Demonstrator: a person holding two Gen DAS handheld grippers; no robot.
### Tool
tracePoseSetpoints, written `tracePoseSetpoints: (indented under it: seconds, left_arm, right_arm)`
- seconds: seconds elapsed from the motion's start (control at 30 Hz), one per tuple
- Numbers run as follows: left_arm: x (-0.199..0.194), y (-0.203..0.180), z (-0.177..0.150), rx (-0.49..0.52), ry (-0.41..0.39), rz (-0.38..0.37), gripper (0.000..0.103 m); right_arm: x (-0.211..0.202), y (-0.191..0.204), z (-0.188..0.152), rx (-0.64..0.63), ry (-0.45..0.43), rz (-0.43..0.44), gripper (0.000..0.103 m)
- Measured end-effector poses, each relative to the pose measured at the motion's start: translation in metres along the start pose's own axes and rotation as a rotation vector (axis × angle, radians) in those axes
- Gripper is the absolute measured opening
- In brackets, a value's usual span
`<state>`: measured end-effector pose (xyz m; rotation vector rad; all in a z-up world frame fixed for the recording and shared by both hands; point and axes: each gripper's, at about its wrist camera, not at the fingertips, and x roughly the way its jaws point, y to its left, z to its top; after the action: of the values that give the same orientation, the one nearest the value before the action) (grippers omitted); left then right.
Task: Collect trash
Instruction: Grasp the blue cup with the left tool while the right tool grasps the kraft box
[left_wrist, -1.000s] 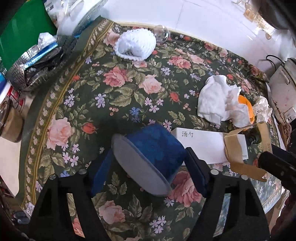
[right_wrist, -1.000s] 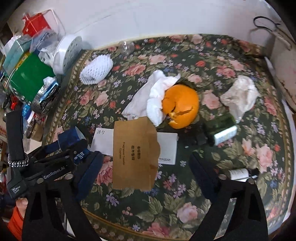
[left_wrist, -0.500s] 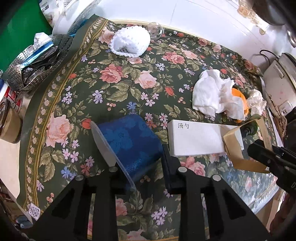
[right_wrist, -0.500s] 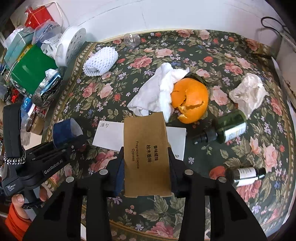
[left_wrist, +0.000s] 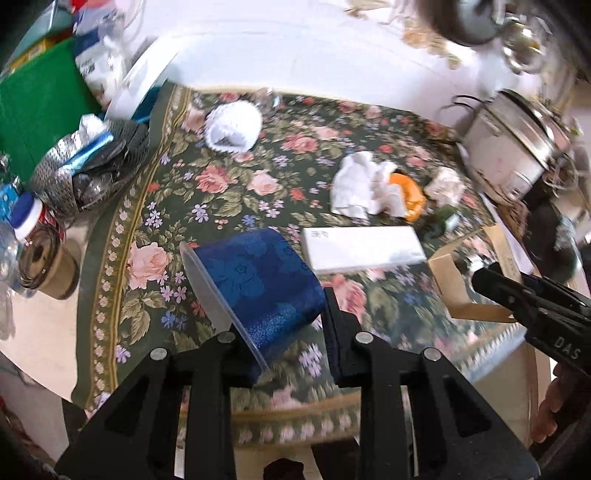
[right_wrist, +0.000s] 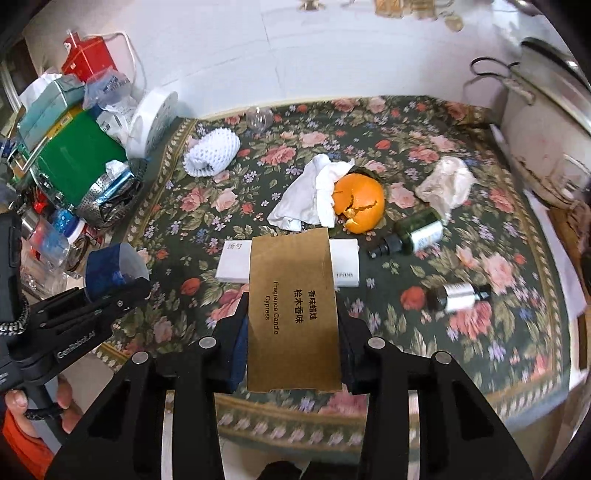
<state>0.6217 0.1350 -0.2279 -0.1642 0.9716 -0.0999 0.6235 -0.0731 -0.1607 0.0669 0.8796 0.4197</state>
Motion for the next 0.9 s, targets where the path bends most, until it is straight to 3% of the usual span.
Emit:
tracePoseSetpoints:
  seconds: [0.4, 0.63, 0.9]
  left_arm:
    - [-0.056, -0.053, -0.061, 0.122, -0.021, -0.061, 0.027]
    - [-0.064, -0.083, -0.102, 0.105, 0.008, -0.058, 0.027]
    - [-0.046, -0.119, -0.174, 0.039, 0.056, -0.007, 0.027]
  right_arm:
    - [-0.055, 0.013, -0.069, 0.042, -0.044, -0.016, 0.036]
    - [-0.075, -0.003, -0.113, 0.032, -0.022, -0.013, 0.036]
    - [-0.076, -0.031, -0.176, -0.013, 0.049, 0.03, 0.036]
